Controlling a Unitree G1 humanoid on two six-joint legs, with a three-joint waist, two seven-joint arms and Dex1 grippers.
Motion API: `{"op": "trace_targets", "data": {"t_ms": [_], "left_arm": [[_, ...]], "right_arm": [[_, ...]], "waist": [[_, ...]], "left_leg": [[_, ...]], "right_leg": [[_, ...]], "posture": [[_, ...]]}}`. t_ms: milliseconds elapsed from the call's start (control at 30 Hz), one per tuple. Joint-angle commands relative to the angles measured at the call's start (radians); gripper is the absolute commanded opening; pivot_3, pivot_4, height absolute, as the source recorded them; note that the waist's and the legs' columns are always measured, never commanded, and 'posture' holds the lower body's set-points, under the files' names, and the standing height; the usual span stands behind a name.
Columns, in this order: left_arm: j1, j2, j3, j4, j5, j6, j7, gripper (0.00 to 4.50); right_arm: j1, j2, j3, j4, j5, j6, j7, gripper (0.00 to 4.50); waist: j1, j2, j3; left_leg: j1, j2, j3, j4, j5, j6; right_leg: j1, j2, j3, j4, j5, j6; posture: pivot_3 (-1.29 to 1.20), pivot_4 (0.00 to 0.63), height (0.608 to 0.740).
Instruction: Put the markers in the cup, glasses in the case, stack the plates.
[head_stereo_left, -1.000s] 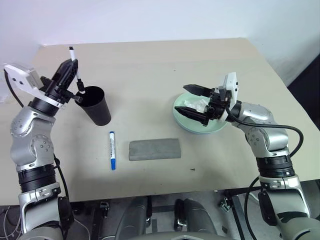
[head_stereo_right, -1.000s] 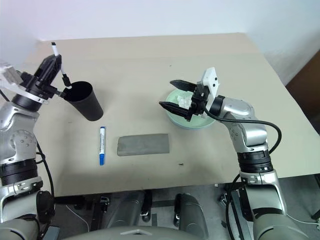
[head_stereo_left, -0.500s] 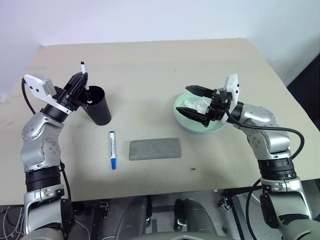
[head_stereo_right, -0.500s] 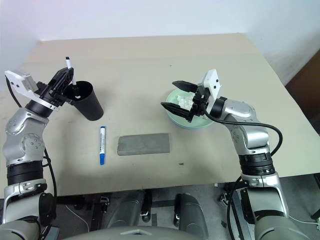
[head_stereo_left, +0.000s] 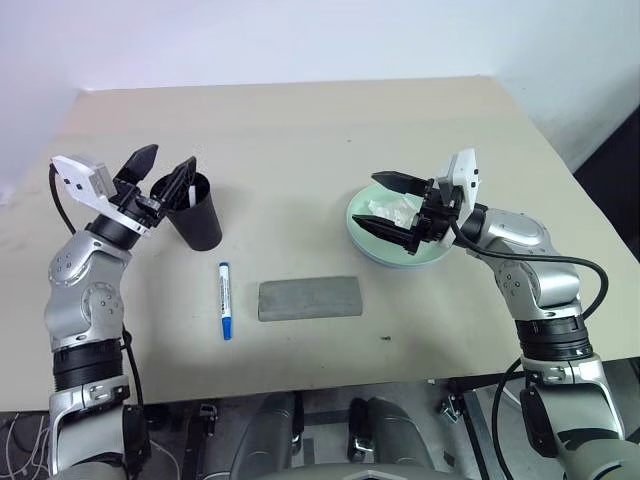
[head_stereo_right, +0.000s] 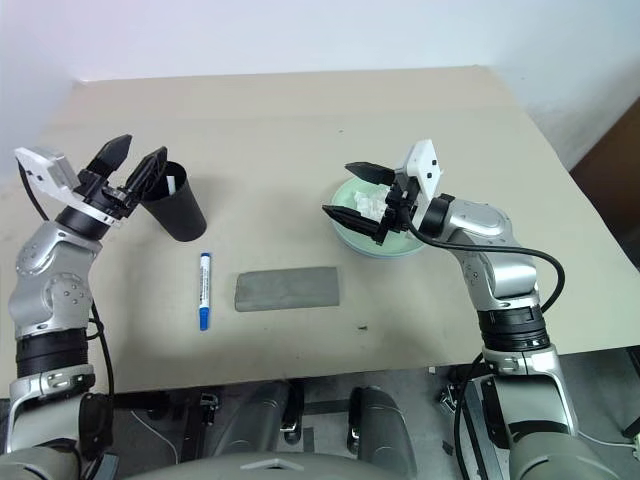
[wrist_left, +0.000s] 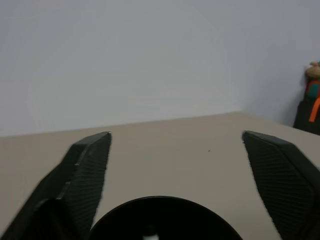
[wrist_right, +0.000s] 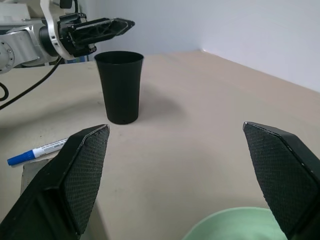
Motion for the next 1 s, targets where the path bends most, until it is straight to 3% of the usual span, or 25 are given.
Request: {"op": "trace_targets", "data": {"t_ms": [33,233,367,667,800,1000], "left_arm": [[0.005,0.019,0.037,-0.088,-0.040,0.025,0.027,4.44],[0.091,0.120,0.088,-0.319,-0.162,0.257,0.099,4.44],[0.136,0.209,0.154,-0.477,-0.258,0.460,0.237,4.44],[0.348,0.416,0.382,-0.795,-0.576,0.872,0.505,4.44],[0.447,0.408,0.446,-0.891,-0.676,0.905,0.638,4.44],[0.640,0.305,0.401,-0.993,-0.582,0.870,0.722,4.44]], "right_arm": [[-0.021,-0.002,-0.012,-0.025,0.001,-0.025,0.007,4.50],[-0.043,0.014,-0.005,0.018,-0.003,-0.042,0.019,4.50],[-0.054,0.026,0.003,0.048,-0.008,-0.060,0.032,4.50],[-0.098,0.040,0.007,0.140,-0.029,-0.099,0.053,4.50],[-0.102,0.036,0.009,0.140,-0.021,-0.088,0.081,4.50],[-0.108,0.034,0.010,0.147,-0.037,-0.102,0.094,4.50]], "waist": [[0.000,0.000,0.000],[-0.005,0.000,0.000],[-0.004,0.000,0.000],[-0.007,0.001,0.001],[-0.005,0.001,0.001],[-0.004,0.002,0.001]], "left_leg": [[0.000,0.000,0.000,0.000,0.000,0.000],[0.000,0.000,0.001,-0.001,0.000,0.000],[0.000,0.001,0.001,-0.001,-0.001,0.000],[0.000,0.001,0.001,-0.002,-0.002,-0.002],[0.000,0.001,0.001,-0.002,-0.002,-0.003],[0.001,0.000,0.005,-0.007,-0.002,-0.003]], "right_leg": [[0.000,0.000,0.000,0.000,0.000,0.000],[-0.001,0.000,0.001,-0.001,0.000,0.000],[-0.001,0.000,0.001,-0.001,0.000,0.000],[-0.002,0.000,0.003,-0.002,0.000,0.000],[-0.003,0.000,0.004,-0.003,-0.001,-0.001],[-0.004,0.000,0.007,-0.005,-0.002,-0.004]], "posture": [[0.00,0.150,0.740],[0.00,0.150,0.740],[0.00,0.150,0.740],[0.00,0.150,0.740],[0.00,0.150,0.740],[0.00,0.150,0.740]]}}
